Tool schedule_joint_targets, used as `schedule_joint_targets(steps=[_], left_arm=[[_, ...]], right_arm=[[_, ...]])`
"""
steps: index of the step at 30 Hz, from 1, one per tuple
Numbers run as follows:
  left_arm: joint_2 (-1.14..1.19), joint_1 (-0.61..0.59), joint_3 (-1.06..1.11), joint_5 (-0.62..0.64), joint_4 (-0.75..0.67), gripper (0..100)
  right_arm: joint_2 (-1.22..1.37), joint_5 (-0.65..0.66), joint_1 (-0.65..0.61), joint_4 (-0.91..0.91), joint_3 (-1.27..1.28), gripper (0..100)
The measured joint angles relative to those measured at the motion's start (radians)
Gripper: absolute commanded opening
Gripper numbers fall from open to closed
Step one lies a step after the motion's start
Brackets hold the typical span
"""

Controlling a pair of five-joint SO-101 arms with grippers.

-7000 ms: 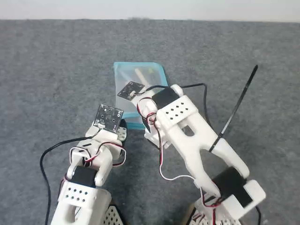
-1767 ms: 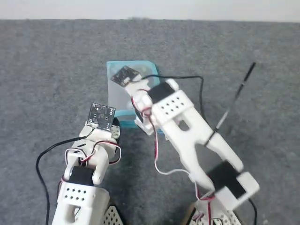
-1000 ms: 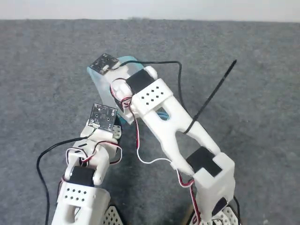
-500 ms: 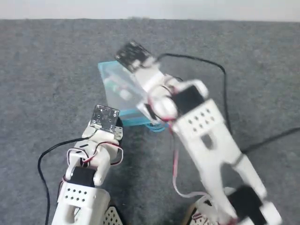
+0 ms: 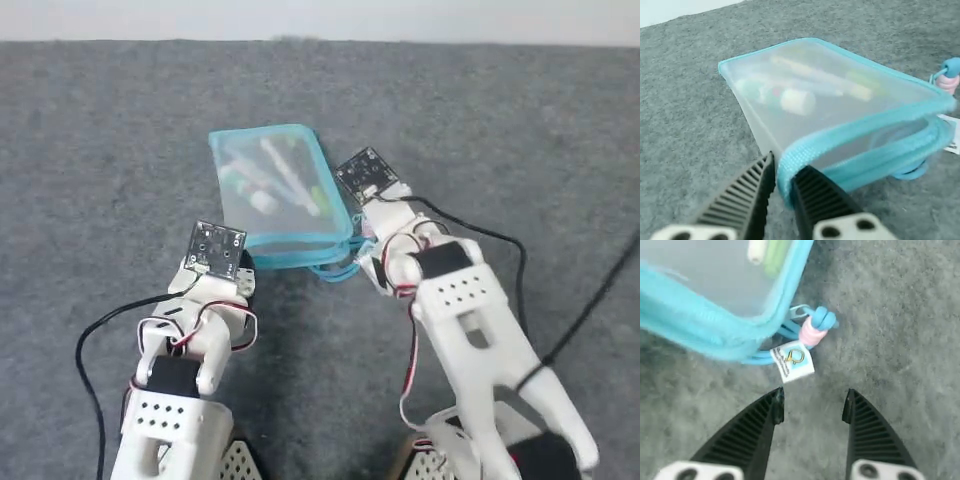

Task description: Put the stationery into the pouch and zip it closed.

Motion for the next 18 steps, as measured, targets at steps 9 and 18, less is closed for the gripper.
schedule_joint_targets(steps=[9, 18], left_arm=[[0.0, 0.0, 0.0, 0.0, 0.0, 1], [0.0, 0.0, 0.0, -0.002, 0.0, 1]], right_arm=[[0.239, -0.054, -0.002, -0.328, 0.0, 18.1], [0.358, -0.058, -0.002, -0.517, 0.0, 17.6]])
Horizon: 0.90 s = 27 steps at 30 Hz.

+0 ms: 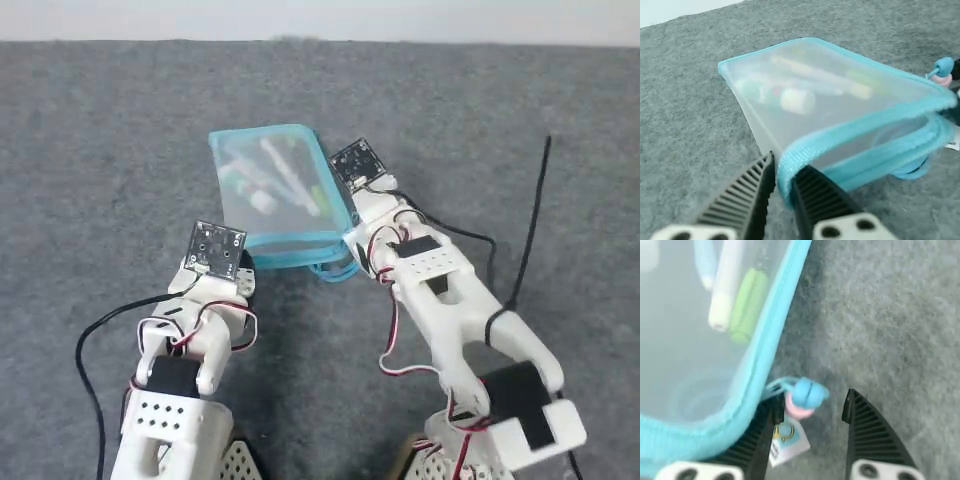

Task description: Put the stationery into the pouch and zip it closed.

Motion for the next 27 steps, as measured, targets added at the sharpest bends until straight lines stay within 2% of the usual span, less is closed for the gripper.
schedule_joint_targets(steps=[3, 6, 8, 12, 22, 27], left_arm=[[0.0, -0.002, 0.0, 0.0, 0.0, 1], [0.0, -0.002, 0.0, 0.0, 0.0, 1], [0.0, -0.002, 0.0, 0.0, 0.0, 1], [0.0, -0.002, 0.0, 0.0, 0.0, 1], [0.0, -0.006, 0.0, 0.0, 0.0, 1], [0.0, -0.006, 0.0, 0.0, 0.0, 1]], right_arm=[[0.041, 0.0, 0.0, -0.038, 0.0, 14.9], [0.057, 0.0, 0.0, -0.04, 0.0, 1.0], [0.057, -0.002, 0.0, -0.002, 0.0, 2.4], [0.023, -0.003, 0.006, 0.176, 0.0, 0.6], [-0.302, -0.002, 0.0, 0.753, -0.002, 0.9], [-0.404, 0.011, -0.002, 0.859, -0.002, 4.5]])
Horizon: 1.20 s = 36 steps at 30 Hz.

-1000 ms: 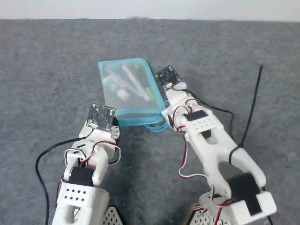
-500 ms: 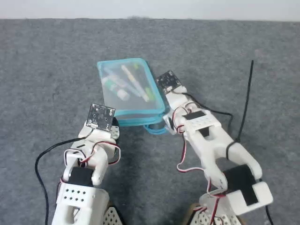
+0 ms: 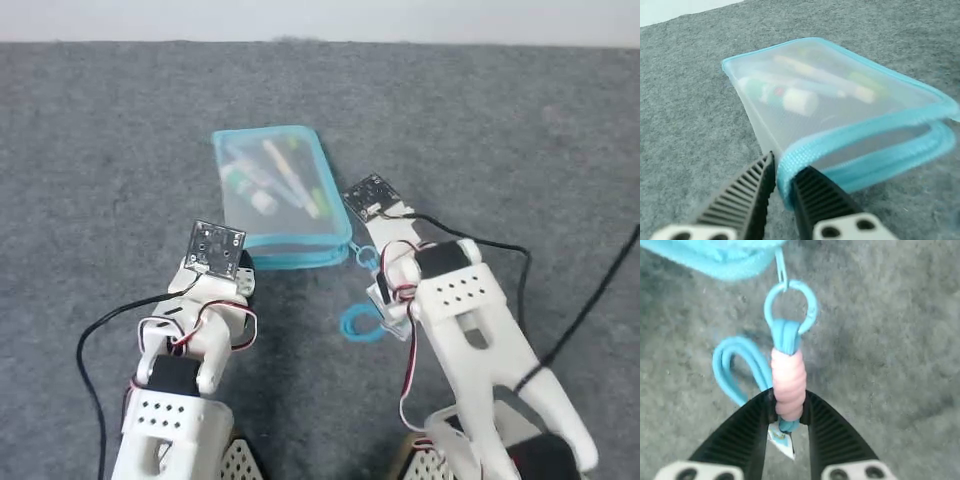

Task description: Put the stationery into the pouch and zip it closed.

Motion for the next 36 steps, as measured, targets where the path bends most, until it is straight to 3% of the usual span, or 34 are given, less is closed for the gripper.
schedule_joint_targets(steps=[7, 12, 18, 36], left_arm=[[0.0, 0.0, 0.0, 0.0, 0.0, 1], [0.0, 0.0, 0.0, 0.0, 0.0, 1], [0.0, 0.0, 0.0, 0.0, 0.0, 1], [0.0, 0.0, 0.0, 0.0, 0.0, 1]], right_arm=[[-0.08, 0.061, -0.044, 0.028, 0.028, 21.4], [-0.126, 0.063, -0.12, -0.028, 0.041, 20.4], [-0.118, 0.063, -0.126, -0.195, 0.044, 20.6], [0.374, 0.063, -0.107, -0.703, 0.044, 20.1]])
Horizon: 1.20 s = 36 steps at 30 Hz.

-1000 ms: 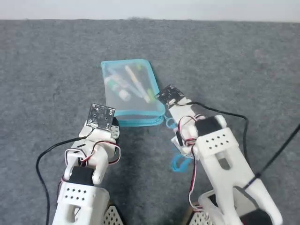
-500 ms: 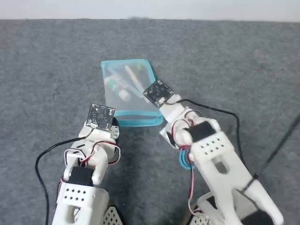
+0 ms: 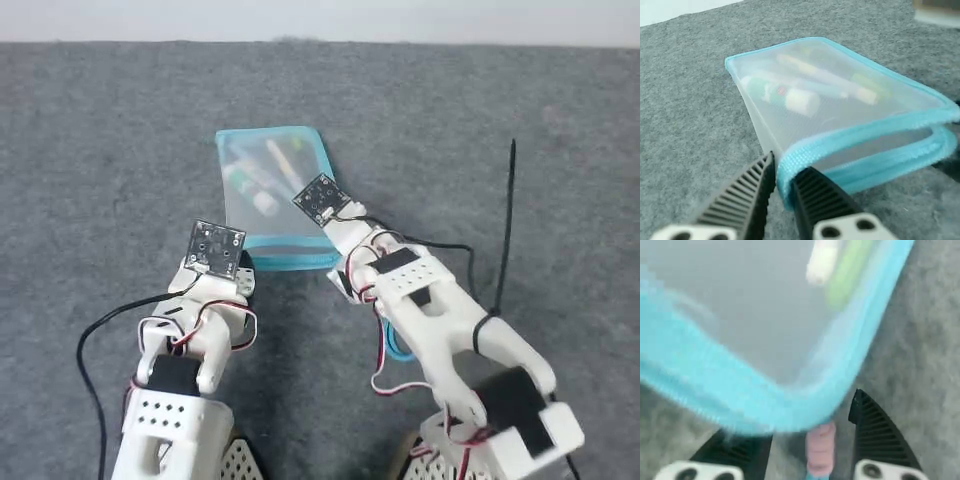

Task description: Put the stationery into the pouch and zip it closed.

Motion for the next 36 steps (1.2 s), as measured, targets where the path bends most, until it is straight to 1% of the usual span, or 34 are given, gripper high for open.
schedule_joint_targets(steps=[2, 5, 6, 8, 10, 18, 21, 26, 36], left_arm=[[0.0, 0.0, 0.0, 0.0, 0.0, 1], [0.0, 0.0, 0.0, 0.0, 0.0, 1], [0.0, 0.0, 0.0, 0.0, 0.0, 1], [0.0, 0.0, 0.0, 0.0, 0.0, 1], [0.0, 0.0, 0.0, 0.0, 0.0, 1], [0.0, 0.0, 0.0, 0.0, 0.0, 1], [0.0, 0.0, 0.0, 0.0, 0.0, 1], [0.0, 0.0, 0.0, 0.0, 0.0, 1], [0.0, -0.005, -0.002, 0.012, -0.002, 1]], right_arm=[[0.008, 0.0, 0.021, -0.029, 0.0, 15.4], [0.008, 0.0, 0.048, -0.038, 0.0, 1.4], [0.008, 0.0, 0.055, -0.038, 0.0, 0.0], [0.003, 0.0, 0.063, -0.017, 0.0, 2.4], [-0.029, 0.0, 0.066, 0.04, 0.0, 0.2], [-0.338, 0.0, 0.057, 0.334, 0.0, 0.6], [-0.419, 0.002, -0.014, 0.388, 0.0, 0.6], [-0.45, 0.038, -0.129, 0.443, -0.003, 0.6], [-0.453, 0.029, -0.27, 0.457, -0.061, 0.6]])
